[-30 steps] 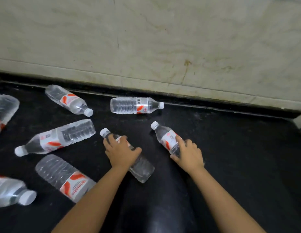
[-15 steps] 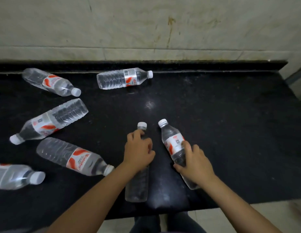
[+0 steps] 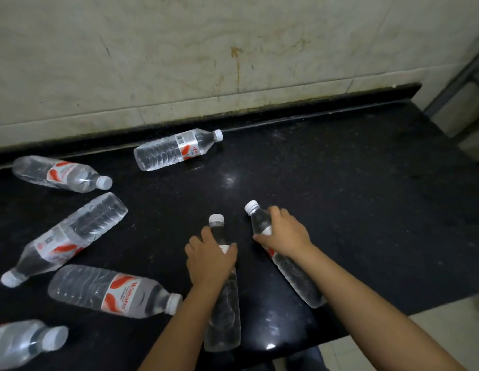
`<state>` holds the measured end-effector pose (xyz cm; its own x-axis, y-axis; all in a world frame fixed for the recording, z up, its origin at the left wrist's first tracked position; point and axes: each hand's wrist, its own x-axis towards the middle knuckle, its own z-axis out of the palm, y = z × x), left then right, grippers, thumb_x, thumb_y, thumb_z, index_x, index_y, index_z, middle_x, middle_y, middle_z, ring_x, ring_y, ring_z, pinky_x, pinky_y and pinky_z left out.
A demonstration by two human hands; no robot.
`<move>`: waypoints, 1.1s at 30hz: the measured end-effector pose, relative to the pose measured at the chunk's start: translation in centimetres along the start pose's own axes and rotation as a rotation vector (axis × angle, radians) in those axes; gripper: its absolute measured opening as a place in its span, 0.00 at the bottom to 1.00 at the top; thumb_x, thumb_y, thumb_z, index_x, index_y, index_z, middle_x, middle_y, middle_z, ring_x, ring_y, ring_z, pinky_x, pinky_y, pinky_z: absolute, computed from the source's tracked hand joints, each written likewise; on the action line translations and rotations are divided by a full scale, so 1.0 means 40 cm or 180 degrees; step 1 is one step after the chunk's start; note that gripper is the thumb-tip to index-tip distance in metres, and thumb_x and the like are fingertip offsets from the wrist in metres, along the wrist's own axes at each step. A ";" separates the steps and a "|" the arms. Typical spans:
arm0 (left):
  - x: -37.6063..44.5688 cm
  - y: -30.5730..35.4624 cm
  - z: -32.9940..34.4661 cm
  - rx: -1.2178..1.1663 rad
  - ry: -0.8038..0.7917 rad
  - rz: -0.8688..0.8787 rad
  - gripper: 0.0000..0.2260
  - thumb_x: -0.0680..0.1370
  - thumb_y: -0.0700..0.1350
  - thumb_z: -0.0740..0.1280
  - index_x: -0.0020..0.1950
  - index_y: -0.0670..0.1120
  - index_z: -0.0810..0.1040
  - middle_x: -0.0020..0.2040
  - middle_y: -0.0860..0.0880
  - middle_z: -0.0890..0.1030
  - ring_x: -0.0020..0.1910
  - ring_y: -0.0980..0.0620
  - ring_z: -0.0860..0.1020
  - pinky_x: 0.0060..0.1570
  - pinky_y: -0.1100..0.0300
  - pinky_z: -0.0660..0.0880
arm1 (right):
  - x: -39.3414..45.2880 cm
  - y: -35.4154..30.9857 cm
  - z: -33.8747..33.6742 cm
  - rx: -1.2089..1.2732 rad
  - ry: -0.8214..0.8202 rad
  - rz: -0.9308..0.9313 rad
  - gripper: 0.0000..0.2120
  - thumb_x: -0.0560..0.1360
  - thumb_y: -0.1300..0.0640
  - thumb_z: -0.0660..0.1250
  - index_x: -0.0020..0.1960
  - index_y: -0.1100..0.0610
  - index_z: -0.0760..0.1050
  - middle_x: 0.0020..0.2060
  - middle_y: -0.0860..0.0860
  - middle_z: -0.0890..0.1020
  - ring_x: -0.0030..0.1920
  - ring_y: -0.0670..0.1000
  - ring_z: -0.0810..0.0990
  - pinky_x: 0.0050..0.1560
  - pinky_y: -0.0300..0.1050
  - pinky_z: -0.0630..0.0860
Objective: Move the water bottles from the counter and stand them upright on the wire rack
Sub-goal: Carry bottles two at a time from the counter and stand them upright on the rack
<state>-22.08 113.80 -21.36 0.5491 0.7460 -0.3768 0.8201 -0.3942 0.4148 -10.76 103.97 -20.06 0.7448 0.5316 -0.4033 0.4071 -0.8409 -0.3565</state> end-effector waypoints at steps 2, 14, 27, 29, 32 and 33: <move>-0.002 -0.001 -0.004 -0.0064 -0.0006 0.0015 0.30 0.74 0.54 0.65 0.71 0.43 0.59 0.65 0.39 0.67 0.64 0.41 0.65 0.59 0.51 0.68 | -0.009 0.003 0.002 -0.0045 0.0066 -0.0028 0.30 0.71 0.45 0.67 0.66 0.57 0.61 0.62 0.56 0.70 0.62 0.58 0.71 0.56 0.50 0.72; -0.116 0.191 -0.050 0.0074 0.0503 0.1423 0.29 0.72 0.47 0.70 0.71 0.49 0.66 0.57 0.41 0.73 0.56 0.41 0.72 0.52 0.54 0.70 | -0.207 0.225 -0.189 0.0335 0.1062 -0.0368 0.23 0.76 0.46 0.61 0.62 0.61 0.62 0.59 0.56 0.70 0.56 0.55 0.73 0.50 0.46 0.71; -0.552 0.874 0.207 -0.0543 0.1849 0.2949 0.31 0.64 0.44 0.73 0.63 0.42 0.65 0.46 0.30 0.76 0.43 0.32 0.76 0.41 0.47 0.76 | -0.475 0.793 -0.612 -0.0028 0.3194 -0.1034 0.32 0.71 0.47 0.60 0.60 0.74 0.65 0.53 0.70 0.73 0.50 0.68 0.76 0.49 0.55 0.77; -0.611 0.986 0.224 -0.0678 0.1995 0.3194 0.29 0.65 0.50 0.67 0.62 0.41 0.64 0.45 0.31 0.76 0.41 0.33 0.76 0.41 0.48 0.76 | -0.495 0.883 -0.690 -0.0164 0.3642 -0.0992 0.32 0.68 0.46 0.57 0.59 0.72 0.62 0.50 0.71 0.76 0.50 0.64 0.74 0.45 0.57 0.79; -0.675 1.153 0.233 -0.0901 0.2034 0.3446 0.30 0.67 0.53 0.61 0.64 0.37 0.68 0.47 0.29 0.75 0.43 0.31 0.75 0.44 0.45 0.75 | -0.516 1.000 -0.814 -0.0525 0.4284 -0.1106 0.28 0.69 0.45 0.57 0.58 0.66 0.60 0.49 0.69 0.77 0.50 0.56 0.65 0.47 0.54 0.79; -0.691 1.208 0.234 -0.0986 0.2022 0.3453 0.31 0.68 0.52 0.62 0.66 0.36 0.68 0.49 0.29 0.74 0.46 0.31 0.74 0.47 0.44 0.74 | -0.521 1.035 -0.854 -0.0590 0.4440 -0.1109 0.27 0.69 0.45 0.57 0.58 0.66 0.60 0.48 0.69 0.77 0.49 0.55 0.64 0.47 0.50 0.78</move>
<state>3.90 69.11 1.34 0.6642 0.2821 0.6923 -0.1112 -0.8785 0.4647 8.64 54.61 2.37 0.4503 0.2693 0.8513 0.6524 -0.7502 -0.1077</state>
